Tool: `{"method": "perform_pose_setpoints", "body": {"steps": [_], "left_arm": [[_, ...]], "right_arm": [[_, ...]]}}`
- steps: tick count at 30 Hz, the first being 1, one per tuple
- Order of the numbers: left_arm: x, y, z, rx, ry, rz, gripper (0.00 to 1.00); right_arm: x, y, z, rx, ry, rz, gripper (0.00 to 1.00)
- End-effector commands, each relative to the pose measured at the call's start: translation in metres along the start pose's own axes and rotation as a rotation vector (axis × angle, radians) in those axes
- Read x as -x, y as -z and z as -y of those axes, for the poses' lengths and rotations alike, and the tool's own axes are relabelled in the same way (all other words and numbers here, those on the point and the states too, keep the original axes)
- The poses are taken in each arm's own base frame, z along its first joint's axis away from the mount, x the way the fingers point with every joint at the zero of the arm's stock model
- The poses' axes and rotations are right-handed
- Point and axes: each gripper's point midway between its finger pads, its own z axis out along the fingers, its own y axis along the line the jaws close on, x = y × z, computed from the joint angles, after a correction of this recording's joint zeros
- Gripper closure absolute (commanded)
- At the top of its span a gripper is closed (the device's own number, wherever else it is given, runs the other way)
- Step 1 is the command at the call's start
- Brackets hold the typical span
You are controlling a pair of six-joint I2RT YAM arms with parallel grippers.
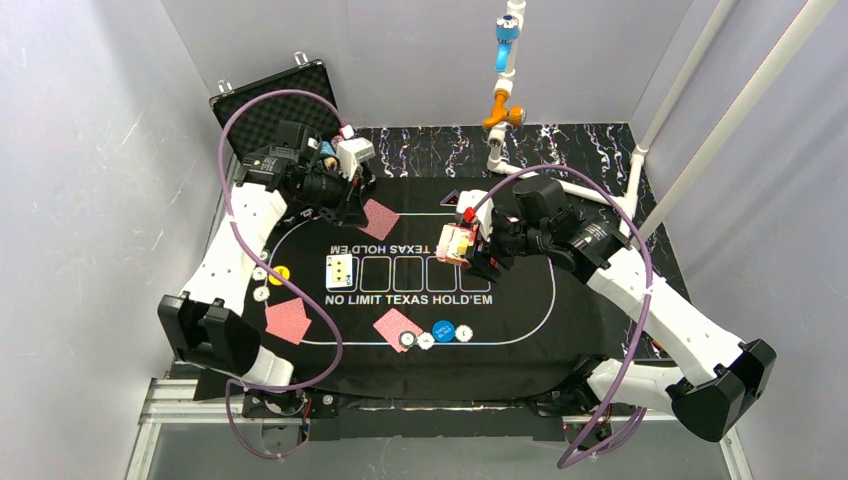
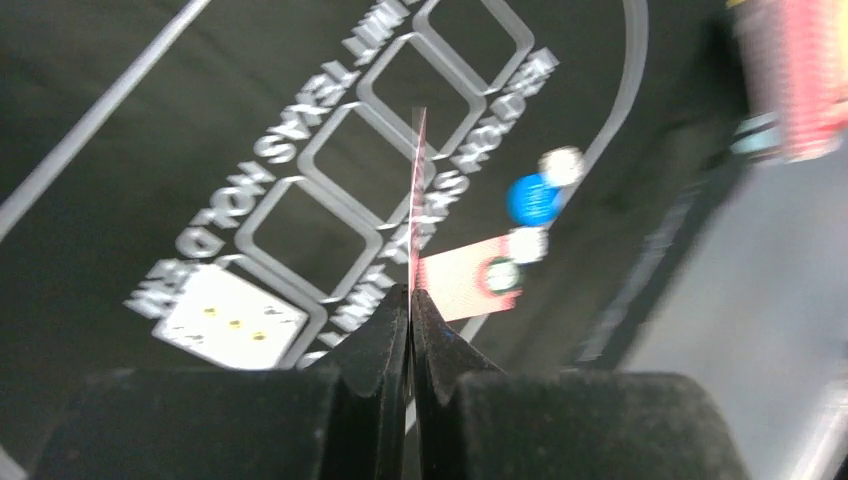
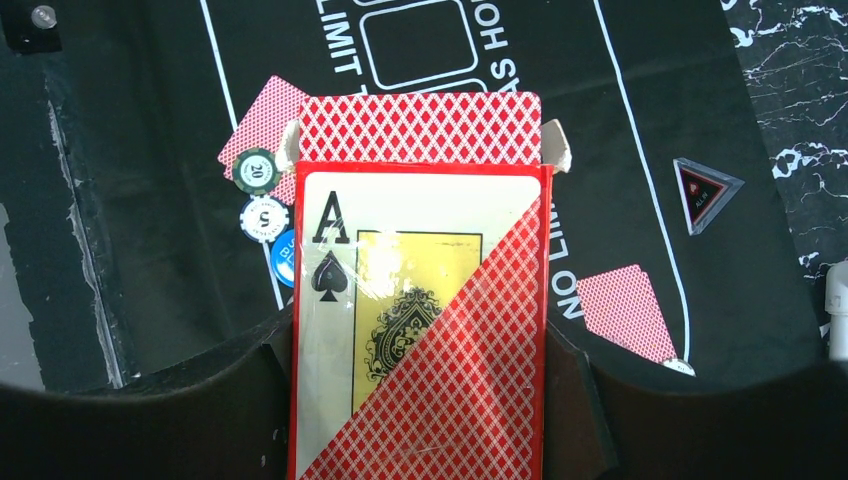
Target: Distribute texas hold em gaming equipment
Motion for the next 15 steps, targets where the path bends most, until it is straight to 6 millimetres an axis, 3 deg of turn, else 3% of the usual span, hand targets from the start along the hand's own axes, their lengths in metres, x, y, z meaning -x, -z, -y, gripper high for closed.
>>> {"method": "perform_pose_setpoints", "body": {"steps": [1, 8, 15], "left_arm": [[-0.026, -0.006, -0.064, 0.227, -0.433, -0.188, 1.0], [-0.038, -0.043, -0.106, 0.413, -0.929, -0.265, 1.0], [-0.034, -0.076, -0.126, 0.473, -1.096, -0.296, 1.0]], "right_arm": [[0.016, 0.013, 0.007, -0.045, 0.002, 0.061, 0.99], [0.009, 0.019, 0.015, -0.07, -0.06, 0.057, 0.99], [0.007, 0.022, 0.017, -0.074, -0.075, 0.053, 0.99]]}}
